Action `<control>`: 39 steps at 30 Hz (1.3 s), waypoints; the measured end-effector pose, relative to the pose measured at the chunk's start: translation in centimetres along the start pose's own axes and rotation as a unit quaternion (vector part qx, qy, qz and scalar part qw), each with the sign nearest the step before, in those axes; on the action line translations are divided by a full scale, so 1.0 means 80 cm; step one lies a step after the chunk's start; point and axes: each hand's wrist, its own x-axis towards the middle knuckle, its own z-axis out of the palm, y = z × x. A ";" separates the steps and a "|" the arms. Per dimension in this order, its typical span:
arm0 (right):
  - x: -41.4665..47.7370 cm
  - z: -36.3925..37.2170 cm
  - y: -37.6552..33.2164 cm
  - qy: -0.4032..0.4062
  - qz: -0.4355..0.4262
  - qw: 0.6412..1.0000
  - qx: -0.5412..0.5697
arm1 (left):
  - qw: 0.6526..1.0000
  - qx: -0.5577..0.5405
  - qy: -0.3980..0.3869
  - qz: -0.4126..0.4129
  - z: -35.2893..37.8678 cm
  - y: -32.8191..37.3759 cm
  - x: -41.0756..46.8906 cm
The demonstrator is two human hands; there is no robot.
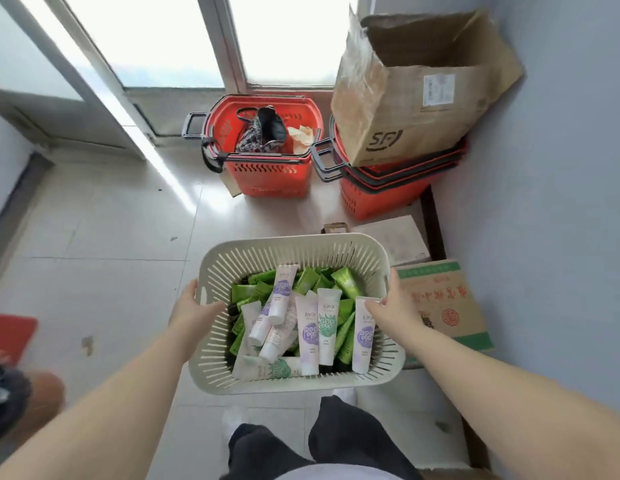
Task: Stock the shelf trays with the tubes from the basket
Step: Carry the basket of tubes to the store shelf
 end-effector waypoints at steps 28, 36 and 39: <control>-0.295 0.723 -0.408 -0.342 -0.313 0.847 -0.261 | 0.820 -0.314 0.385 -0.285 -0.519 -0.596 -0.198; -0.407 0.900 -0.495 -0.430 -0.426 0.727 -0.325 | 0.697 -0.379 0.476 -0.380 -0.591 -0.680 -0.261; -0.447 0.952 -0.518 -0.454 -0.432 0.703 -0.336 | 0.672 -0.389 0.491 -0.394 -0.616 -0.711 -0.274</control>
